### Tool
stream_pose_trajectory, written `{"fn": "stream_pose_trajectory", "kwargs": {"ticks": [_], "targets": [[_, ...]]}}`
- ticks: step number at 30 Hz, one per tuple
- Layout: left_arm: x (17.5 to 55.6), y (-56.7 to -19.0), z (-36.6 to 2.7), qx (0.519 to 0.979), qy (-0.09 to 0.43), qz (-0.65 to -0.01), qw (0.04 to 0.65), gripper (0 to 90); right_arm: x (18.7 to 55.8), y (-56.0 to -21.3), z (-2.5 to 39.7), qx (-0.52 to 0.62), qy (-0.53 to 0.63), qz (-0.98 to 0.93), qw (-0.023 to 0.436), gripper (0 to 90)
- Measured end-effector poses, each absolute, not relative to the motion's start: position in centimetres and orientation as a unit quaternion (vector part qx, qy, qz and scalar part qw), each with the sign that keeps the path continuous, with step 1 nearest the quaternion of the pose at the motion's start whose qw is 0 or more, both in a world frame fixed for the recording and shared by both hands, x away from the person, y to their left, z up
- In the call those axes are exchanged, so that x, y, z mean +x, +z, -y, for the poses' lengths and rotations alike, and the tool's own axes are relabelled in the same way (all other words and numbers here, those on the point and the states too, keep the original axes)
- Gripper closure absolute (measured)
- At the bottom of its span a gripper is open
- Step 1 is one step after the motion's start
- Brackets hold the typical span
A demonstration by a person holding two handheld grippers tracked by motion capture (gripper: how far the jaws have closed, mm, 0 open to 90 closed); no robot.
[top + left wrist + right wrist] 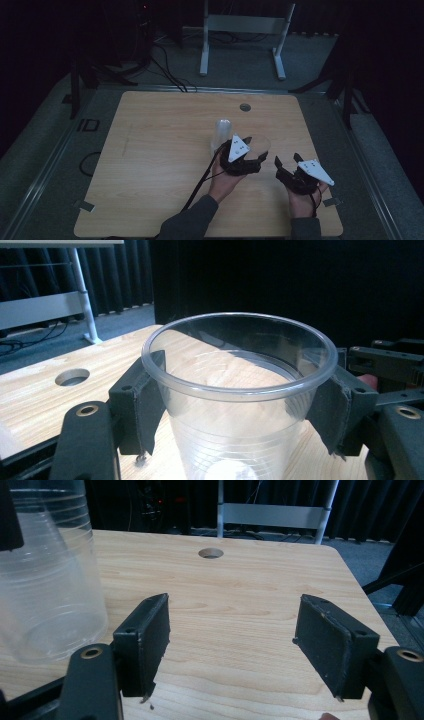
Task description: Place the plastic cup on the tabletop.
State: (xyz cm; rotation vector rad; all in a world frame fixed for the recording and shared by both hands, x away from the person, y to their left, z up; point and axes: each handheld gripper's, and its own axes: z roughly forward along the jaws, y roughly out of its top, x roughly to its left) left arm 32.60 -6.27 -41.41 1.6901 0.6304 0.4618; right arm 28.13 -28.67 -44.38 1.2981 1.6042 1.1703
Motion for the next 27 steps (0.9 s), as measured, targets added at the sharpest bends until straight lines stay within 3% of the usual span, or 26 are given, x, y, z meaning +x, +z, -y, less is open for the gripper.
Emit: {"fn": "stream_pose_trajectory", "kwargs": {"ticks": [27], "targets": [[32.6, -44.2, 5.2, 0.729, 0.203, -0.278, 0.591, 29.5, 28.2, -44.6, 28.6, 0.507, 0.454, -0.629, 0.376, 29.7]]}}
